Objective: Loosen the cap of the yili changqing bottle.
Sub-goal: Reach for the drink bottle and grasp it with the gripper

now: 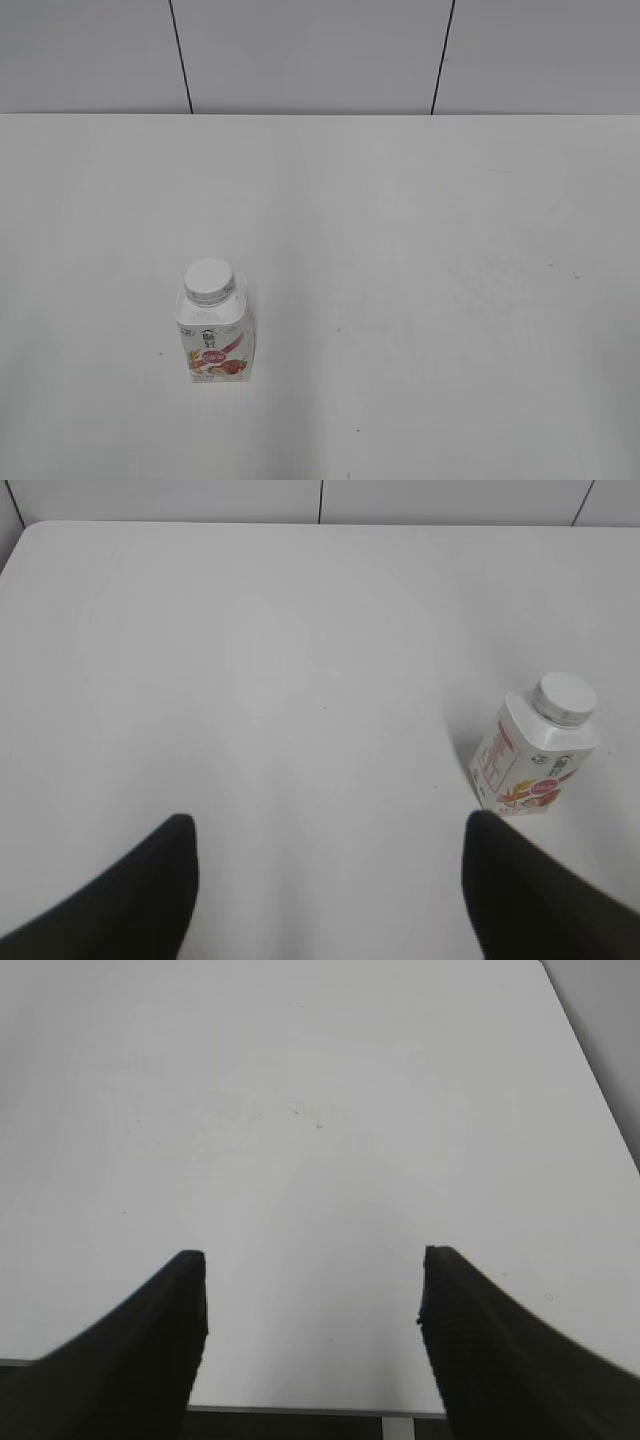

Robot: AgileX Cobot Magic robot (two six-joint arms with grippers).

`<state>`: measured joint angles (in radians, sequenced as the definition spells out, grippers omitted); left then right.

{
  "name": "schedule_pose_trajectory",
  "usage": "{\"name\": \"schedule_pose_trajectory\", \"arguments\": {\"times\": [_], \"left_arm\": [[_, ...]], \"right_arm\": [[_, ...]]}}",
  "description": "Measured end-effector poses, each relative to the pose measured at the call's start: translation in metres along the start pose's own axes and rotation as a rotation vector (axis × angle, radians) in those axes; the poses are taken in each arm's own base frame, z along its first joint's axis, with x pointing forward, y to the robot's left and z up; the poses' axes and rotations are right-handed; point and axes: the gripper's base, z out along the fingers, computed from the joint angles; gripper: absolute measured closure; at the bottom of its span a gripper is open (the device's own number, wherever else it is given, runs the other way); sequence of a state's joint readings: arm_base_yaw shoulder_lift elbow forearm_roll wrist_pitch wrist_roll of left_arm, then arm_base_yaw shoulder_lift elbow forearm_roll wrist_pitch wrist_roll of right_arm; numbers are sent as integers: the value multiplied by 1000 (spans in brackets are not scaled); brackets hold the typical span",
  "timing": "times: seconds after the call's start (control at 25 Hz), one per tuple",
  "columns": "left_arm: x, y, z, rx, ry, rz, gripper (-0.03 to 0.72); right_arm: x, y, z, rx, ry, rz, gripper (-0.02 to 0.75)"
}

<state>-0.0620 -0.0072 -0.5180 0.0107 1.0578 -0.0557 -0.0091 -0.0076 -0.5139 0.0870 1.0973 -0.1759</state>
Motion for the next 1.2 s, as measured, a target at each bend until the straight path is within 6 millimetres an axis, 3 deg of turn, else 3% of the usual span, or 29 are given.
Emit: {"name": "schedule_pose_trajectory", "arguments": {"times": [1.2], "left_arm": [[0,0,0,0,0,0,189]], "right_arm": [[0,0,0,0,0,0,209]]}}
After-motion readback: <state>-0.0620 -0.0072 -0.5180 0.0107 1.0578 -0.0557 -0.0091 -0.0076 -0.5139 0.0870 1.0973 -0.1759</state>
